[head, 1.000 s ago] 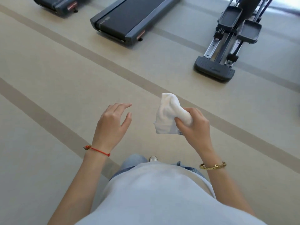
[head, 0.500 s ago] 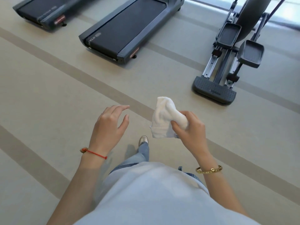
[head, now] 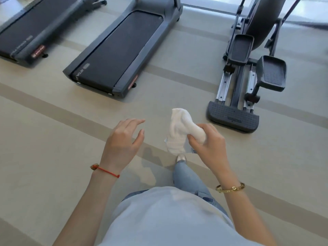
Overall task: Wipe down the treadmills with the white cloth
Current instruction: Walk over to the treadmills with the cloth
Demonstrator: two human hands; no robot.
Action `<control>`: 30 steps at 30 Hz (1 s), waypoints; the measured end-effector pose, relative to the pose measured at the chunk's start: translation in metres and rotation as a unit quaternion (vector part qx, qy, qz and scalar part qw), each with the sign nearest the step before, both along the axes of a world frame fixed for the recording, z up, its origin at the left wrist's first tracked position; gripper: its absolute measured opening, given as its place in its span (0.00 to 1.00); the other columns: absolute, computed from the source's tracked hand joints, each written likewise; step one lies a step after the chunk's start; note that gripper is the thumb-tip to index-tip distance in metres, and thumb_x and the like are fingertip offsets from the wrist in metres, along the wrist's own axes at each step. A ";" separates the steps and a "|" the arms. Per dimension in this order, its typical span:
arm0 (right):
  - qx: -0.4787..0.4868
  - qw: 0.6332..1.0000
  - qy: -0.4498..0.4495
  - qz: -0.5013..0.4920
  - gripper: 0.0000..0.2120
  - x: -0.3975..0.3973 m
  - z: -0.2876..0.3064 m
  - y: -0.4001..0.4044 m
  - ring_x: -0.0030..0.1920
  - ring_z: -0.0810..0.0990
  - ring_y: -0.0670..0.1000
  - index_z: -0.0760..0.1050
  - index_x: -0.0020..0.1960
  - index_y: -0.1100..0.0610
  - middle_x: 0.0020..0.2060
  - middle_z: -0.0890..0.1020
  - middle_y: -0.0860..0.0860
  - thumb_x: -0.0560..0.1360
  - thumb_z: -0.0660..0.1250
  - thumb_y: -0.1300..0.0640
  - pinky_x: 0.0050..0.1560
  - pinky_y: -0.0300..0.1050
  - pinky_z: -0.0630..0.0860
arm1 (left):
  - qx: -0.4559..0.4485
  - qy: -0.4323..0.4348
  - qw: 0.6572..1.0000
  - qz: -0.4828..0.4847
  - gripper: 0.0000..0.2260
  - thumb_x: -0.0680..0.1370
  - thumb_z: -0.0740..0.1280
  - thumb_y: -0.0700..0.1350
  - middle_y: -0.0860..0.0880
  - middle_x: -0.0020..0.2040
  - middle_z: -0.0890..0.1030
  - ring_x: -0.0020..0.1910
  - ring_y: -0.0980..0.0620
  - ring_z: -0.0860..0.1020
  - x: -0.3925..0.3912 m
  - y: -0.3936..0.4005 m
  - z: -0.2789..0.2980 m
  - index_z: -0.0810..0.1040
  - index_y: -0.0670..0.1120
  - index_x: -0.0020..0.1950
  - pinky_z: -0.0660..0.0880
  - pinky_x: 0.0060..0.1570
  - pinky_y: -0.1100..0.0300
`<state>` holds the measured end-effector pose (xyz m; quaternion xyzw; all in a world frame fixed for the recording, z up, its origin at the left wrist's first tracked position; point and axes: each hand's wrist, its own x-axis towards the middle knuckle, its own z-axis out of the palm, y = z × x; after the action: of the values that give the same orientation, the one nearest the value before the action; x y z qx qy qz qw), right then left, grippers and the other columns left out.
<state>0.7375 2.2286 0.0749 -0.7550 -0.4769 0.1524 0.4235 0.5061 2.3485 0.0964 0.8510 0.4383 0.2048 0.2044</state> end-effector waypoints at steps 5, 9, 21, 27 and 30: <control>-0.002 1.000 -0.002 -0.013 0.11 0.074 -0.009 0.087 0.42 0.74 0.42 0.78 0.52 0.56 0.43 0.78 0.47 0.71 0.74 0.59 0.42 0.28 0.68 | 0.023 -0.002 1.000 -0.009 0.16 0.80 0.60 0.48 0.48 0.58 0.82 0.57 0.48 0.79 0.077 0.091 -0.007 0.80 0.44 0.63 0.76 0.59 0.52; 0.003 1.000 -0.023 -0.005 0.12 0.143 -0.002 0.163 0.42 0.75 0.42 0.78 0.53 0.56 0.43 0.78 0.46 0.71 0.74 0.58 0.42 0.31 0.70 | 0.014 -0.009 1.000 0.010 0.13 0.81 0.65 0.43 0.47 0.59 0.82 0.60 0.48 0.78 0.143 0.163 -0.004 0.79 0.44 0.65 0.74 0.61 0.53; 0.003 0.999 -0.020 0.046 0.11 0.296 0.016 0.375 0.46 0.75 0.37 0.77 0.52 0.54 0.45 0.77 0.45 0.71 0.74 0.60 0.43 0.25 0.67 | -0.001 -0.012 0.998 0.057 0.13 0.81 0.66 0.43 0.48 0.61 0.81 0.62 0.51 0.77 0.281 0.346 0.007 0.79 0.45 0.65 0.71 0.62 0.60; -0.010 0.998 -0.013 0.060 0.11 0.343 -0.002 0.492 0.45 0.75 0.36 0.77 0.52 0.53 0.43 0.75 0.40 0.72 0.74 0.59 0.43 0.24 0.67 | -0.004 -0.022 0.997 0.079 0.12 0.81 0.66 0.42 0.48 0.60 0.82 0.60 0.50 0.78 0.327 0.455 -0.008 0.80 0.44 0.64 0.72 0.63 0.60; -0.011 0.998 -0.015 0.064 0.10 0.364 -0.005 0.561 0.43 0.76 0.37 0.77 0.52 0.53 0.44 0.76 0.42 0.72 0.74 0.58 0.42 0.26 0.68 | -0.007 -0.029 0.996 0.089 0.13 0.81 0.64 0.46 0.49 0.59 0.82 0.60 0.51 0.78 0.349 0.520 -0.011 0.80 0.45 0.64 0.75 0.62 0.53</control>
<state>1.1013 2.7897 0.0701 -0.7300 -0.5288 0.1728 0.3970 0.8548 2.8686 0.0852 0.8008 0.5079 0.2439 0.2034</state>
